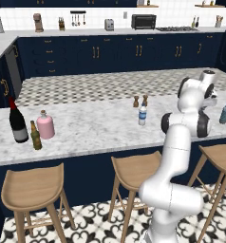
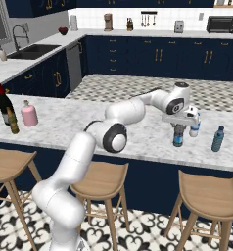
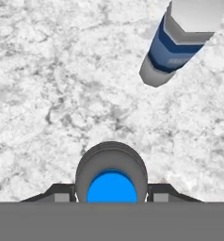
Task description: Move the plastic bottles in the middle to the plastics group, and the glass bottles in the middle to the glass group.
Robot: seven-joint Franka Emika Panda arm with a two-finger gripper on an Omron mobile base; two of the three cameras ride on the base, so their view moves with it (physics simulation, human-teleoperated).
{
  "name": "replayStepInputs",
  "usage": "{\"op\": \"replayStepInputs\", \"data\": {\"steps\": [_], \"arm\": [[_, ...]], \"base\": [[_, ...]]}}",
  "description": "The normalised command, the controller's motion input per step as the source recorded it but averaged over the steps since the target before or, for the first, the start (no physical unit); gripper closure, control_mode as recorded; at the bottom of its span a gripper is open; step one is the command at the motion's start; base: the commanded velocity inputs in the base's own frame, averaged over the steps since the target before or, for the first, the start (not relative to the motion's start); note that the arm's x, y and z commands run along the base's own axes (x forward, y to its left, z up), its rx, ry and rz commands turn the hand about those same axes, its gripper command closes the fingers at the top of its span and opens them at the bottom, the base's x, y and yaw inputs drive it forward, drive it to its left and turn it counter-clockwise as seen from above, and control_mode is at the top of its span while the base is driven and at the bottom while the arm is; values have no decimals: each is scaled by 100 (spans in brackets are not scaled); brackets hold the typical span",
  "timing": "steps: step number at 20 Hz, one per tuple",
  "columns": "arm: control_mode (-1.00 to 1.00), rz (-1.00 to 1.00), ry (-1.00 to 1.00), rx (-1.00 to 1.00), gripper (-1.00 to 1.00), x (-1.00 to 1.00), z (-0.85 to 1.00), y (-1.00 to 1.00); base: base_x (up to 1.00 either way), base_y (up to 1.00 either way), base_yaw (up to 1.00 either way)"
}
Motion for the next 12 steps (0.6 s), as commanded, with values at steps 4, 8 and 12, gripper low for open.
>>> {"op": "replayStepInputs", "data": {"steps": [4, 8, 12], "arm": [[-100, 0, -8, 4, 100, 18, -20, 0], [-100, -3, -11, 0, 100, 37, -2, 0], [-100, -3, -2, 0, 100, 22, -9, 0]], "base": [[0, 0, 0], [0, 0, 0], [0, 0, 0]]}}
